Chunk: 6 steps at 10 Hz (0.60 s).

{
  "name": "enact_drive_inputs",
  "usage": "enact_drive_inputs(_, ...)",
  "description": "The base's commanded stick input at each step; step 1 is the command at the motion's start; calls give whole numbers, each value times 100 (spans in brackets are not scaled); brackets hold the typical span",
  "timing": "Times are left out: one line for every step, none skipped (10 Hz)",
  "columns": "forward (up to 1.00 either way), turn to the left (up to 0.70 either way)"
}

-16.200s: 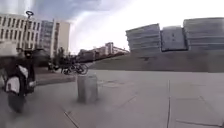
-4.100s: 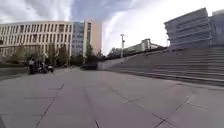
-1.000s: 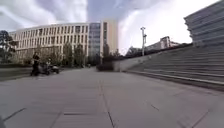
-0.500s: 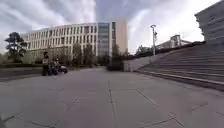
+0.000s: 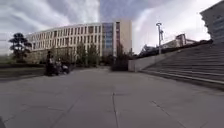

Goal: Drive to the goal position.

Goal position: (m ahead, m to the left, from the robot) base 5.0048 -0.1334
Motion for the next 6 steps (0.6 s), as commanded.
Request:
enact_drive_inputs(85, 0)
enact_drive_inputs(85, 0)
enact_drive_inputs(85, 0)
enact_drive_inputs(85, 2)
enact_drive_inputs(85, 15)
enact_drive_inputs(85, 28)
